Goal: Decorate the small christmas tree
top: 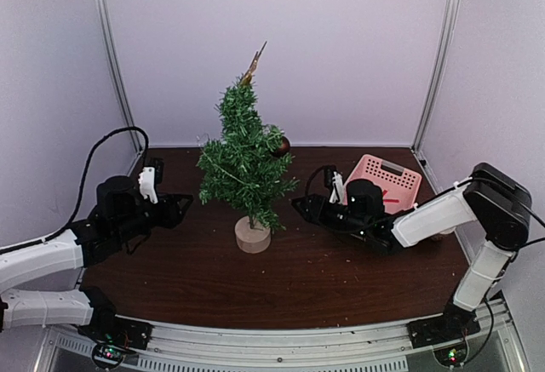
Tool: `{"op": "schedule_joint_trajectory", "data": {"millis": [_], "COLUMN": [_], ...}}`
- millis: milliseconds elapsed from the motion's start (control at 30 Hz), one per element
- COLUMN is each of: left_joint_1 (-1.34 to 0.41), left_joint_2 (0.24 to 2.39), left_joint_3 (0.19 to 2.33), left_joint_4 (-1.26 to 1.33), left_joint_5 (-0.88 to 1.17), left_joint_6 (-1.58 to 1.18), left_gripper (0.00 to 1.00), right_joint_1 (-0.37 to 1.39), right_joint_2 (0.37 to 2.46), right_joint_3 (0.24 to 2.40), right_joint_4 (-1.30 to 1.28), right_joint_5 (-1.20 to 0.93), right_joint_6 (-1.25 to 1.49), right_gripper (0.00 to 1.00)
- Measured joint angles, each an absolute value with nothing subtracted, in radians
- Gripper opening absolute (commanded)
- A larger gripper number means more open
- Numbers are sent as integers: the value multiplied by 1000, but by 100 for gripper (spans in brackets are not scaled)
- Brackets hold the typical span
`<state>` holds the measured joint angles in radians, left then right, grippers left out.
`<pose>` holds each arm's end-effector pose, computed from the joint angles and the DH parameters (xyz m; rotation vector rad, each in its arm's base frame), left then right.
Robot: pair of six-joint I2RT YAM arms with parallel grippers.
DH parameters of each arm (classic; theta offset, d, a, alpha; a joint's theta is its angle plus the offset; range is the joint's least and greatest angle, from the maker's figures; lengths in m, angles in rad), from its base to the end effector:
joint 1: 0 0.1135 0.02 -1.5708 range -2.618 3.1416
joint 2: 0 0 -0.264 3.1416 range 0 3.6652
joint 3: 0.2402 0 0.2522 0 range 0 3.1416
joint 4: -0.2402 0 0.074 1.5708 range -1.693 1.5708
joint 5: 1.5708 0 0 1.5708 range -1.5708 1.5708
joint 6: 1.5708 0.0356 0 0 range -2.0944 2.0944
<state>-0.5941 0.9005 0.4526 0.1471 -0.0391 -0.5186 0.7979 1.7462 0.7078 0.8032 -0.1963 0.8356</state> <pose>0.1727 -0.1150 0.2359 0.0452 1.9362 -0.7214 0.2380 0.2540 0.1675 -0.1181 2.0114 1.2902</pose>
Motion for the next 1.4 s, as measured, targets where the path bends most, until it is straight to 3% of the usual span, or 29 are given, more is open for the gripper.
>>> {"op": "schedule_joint_trajectory", "data": {"millis": [467, 1067, 1400], "left_joint_1": [-591, -617, -673], "left_joint_2": [1093, 1594, 1691], "left_joint_3": [396, 416, 451], "left_joint_4": [269, 714, 823], "left_joint_5": [96, 198, 236], "left_joint_6": [-547, -735, -794], "left_gripper": [36, 33, 28], "right_joint_1": [781, 717, 715], "right_joint_2": [1422, 1342, 1322], "right_joint_3": [629, 580, 555], "right_joint_4": [520, 433, 424], "right_joint_5": [-197, -223, -233], "right_joint_6": [690, 663, 656], "right_gripper": [43, 44, 43]}}
